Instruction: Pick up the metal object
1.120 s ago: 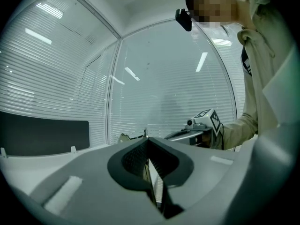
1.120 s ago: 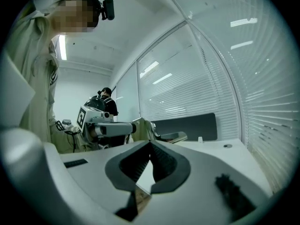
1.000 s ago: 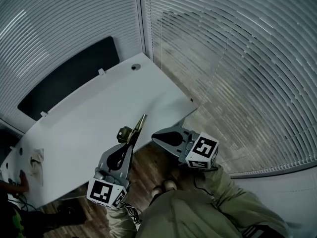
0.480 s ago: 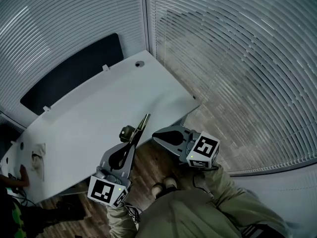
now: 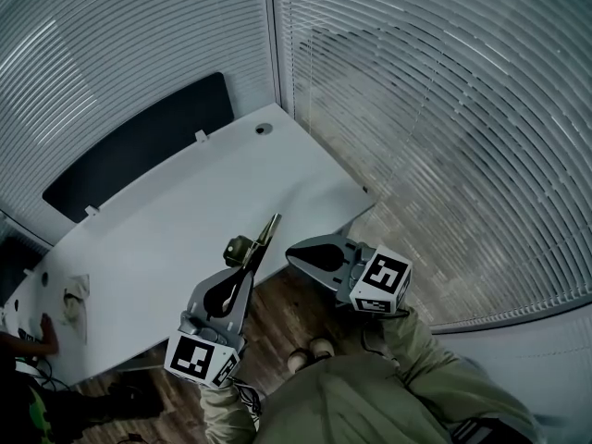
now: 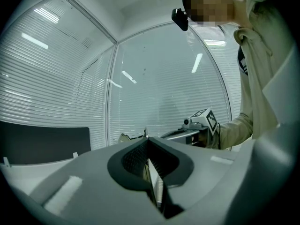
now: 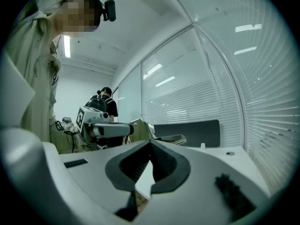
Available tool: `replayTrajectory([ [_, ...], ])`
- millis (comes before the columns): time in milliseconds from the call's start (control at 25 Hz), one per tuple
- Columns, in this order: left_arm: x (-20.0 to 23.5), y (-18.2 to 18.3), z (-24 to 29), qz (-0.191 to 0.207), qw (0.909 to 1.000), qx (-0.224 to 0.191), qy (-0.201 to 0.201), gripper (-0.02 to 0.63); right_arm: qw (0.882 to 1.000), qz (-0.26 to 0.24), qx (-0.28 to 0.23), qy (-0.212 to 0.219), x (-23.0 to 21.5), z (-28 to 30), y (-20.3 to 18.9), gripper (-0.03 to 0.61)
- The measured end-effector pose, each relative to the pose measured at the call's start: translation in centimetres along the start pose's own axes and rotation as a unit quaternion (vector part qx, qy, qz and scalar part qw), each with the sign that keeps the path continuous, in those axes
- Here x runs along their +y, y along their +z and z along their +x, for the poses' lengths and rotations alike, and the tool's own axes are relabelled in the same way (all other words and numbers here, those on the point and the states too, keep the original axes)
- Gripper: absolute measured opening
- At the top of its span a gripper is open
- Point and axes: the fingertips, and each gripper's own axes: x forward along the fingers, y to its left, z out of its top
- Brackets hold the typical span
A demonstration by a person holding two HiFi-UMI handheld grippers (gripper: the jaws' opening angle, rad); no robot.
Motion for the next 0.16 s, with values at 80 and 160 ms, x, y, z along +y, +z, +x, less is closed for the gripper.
replayTrajectory([
  [80,0.25,-0.23,0.19,0.001,1.0,0.0,0.0,0.006,1.0,-0.003,0.0,0.001,-0.2,0.23,0.0,0.005],
  [160,0.5,-0.5,0.38,0.003,1.0,0.0,0.0,0.006,1.0,-0.005,0.001,0.002,-0.43,0.44,-0.14,0.005],
])
